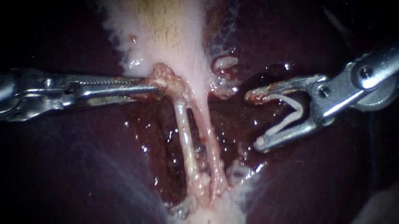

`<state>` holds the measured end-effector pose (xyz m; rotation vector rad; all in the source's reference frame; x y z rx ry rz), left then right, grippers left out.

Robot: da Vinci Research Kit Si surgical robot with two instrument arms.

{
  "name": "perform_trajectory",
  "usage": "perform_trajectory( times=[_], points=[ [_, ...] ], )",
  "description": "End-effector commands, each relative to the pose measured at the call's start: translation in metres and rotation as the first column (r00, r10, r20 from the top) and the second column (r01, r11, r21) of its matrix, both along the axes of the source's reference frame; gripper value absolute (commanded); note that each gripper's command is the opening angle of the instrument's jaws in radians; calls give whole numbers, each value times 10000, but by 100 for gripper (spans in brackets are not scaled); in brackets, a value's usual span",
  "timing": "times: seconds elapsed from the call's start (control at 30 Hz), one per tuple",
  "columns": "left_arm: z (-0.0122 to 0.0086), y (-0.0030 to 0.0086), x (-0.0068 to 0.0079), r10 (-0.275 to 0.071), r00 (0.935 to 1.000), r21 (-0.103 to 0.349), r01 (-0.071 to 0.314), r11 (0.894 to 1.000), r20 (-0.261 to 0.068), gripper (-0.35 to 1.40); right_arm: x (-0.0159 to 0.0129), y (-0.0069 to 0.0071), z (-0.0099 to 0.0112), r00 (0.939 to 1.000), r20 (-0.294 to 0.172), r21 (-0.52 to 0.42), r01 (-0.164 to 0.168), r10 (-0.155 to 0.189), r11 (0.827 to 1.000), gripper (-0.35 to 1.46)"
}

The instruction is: Clipping first clip left tube

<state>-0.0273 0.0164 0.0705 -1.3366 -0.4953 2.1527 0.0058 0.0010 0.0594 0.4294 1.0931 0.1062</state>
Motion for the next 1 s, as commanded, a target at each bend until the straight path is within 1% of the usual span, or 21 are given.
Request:
perform_trajectory(
  times=[0.03, 0.1, 0.17, 0.3, 0.43, 0.53, 0.6, 0.67, 0.73, 0.93, 1.0],
  points=[
    [0, 0, 1, 11, 10000, 7, -11, 10000, -9, -35, 0, 0, 0, 10000, -2, 2, 0, 0, 10000, 50],
    [-1, 0, 3, 21, 10000, 11, -21, 10000, -1, -35, 0, 0, 0, 10000, -2, 2, 0, 0, 10000, 50],
    [-4, 0, 8, 47, 10000, 28, -47, 10000, 21, -35, 0, 0, 0, 10000, -2, 2, 0, 0, 10000, 50],
    [-18, 6, 25, 100, 9999, 91, -100, 9999, 74, -35, 0, 0, 0, 10000, -15, 14, 23, -23, 10000, 50],
    [-42, 9, 48, 23, 10000, 118, -24, 9999, 22, -35, 0, 0, 0, 10000, -15, 13, 23, -23, 10000, 50],
    [-61, 11, 59, -133, 9999, 108, 132, 9999, 90, -35, 1, 0, 0, 10000, -15, 13, 23, -23, 10000, 50],
    [-71, 12, 63, -233, 9997, 166, 231, 9996, 112, -35, 1, 0, 0, 10000, -15, 13, 23, -23, 10000, 50],
    [-81, 12, 65, -269, 9995, 124, 267, 9996, 145, -35, 1, -1, 0, 10000, -27, 27, 46, -46, 10000, 50],
    [-86, 12, 65, -246, 9996, 21, 246, 9997, 123, -35, 1, -1, 0, 10000, -40, 42, 68, -68, 10000, 50],
    [-85, 10, 66, -245, 9996, 13, 245, 9997, 121, -35, 10, -5, 0, 10000, -43, 48, 81, -81, 10000, 50],
    [-85, 10, 66, -243, 9996, 13, 243, 9997, 122, -35, 17, -8, 2, 9999, -77, 81, 149, -149, 9999, 50]
  ],
)
